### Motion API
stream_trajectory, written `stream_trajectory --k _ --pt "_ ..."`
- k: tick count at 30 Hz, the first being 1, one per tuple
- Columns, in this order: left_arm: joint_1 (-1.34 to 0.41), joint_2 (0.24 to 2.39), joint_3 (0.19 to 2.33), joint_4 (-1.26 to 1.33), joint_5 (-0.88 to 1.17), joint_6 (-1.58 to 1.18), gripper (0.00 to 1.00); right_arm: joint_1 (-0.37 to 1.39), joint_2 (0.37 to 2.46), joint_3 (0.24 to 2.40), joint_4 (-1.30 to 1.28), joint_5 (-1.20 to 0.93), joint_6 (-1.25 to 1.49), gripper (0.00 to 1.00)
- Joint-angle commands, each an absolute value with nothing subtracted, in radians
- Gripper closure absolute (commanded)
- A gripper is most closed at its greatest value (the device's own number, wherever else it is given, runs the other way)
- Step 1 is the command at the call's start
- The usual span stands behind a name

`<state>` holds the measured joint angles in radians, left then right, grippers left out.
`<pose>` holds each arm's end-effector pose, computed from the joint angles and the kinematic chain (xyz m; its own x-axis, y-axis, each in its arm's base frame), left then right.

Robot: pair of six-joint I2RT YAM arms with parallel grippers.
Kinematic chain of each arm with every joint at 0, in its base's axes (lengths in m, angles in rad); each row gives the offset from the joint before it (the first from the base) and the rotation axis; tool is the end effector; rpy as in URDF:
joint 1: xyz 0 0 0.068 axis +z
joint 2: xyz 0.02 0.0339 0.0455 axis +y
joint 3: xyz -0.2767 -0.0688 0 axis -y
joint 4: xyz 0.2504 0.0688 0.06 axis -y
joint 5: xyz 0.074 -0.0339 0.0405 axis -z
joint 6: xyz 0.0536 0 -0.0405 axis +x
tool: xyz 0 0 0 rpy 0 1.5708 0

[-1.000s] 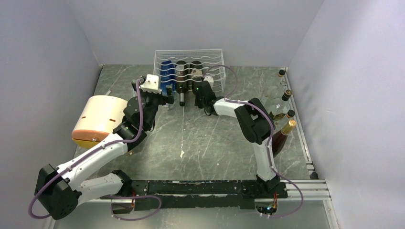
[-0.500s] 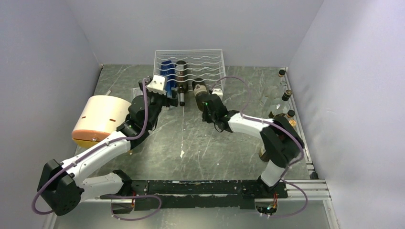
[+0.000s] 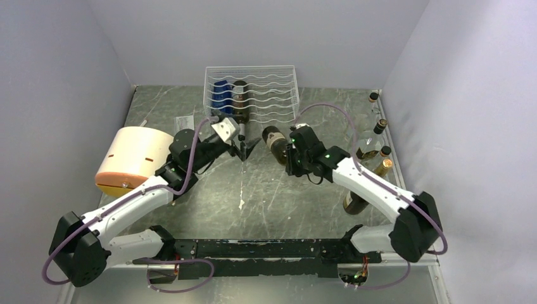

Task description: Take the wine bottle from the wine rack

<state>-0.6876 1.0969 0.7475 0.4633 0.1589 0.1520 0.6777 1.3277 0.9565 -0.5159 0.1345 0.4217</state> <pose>0.2076 -0.1815 0.3448 0.2001 0.0291 -0.9793 0.7262 0.6665 0.1682 0.2295 0.1755 0.2486 -0.7783 -0.1058 -0.6189 -0.2595 0.9518 0.1637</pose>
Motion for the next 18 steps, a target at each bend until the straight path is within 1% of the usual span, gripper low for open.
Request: stream_trajectory --k 1,3,6,9,13,18 --pt "-0.724 1.112 0.737 0.466 0.485 0.290 0.04 0.671 1.218 1.076 -0.684 0.080 0.361 1.00" --pt "-0.758 1.123 0.733 0.434 0.517 0.340 0.03 0.670 1.190 1.099 -0.738 0.024 0.330 1.00" --pt "-0.815 1.151 0.752 0.342 0.541 0.430 0.06 0.670 1.164 1.127 -0.813 -0.052 0.286 1.00" --pt "-0.867 1.194 0.770 0.249 0.543 0.504 0.03 0.671 1.137 1.136 -0.843 -0.144 0.253 1.00" --pt "-0.916 1.240 0.770 0.216 0.467 0.551 0.00 0.671 1.111 1.120 -0.850 -0.282 0.222 1.00" --pt "-0.950 1.281 0.759 0.196 0.416 0.608 0.00 0.670 1.087 1.098 -0.842 -0.407 0.204 1.00"
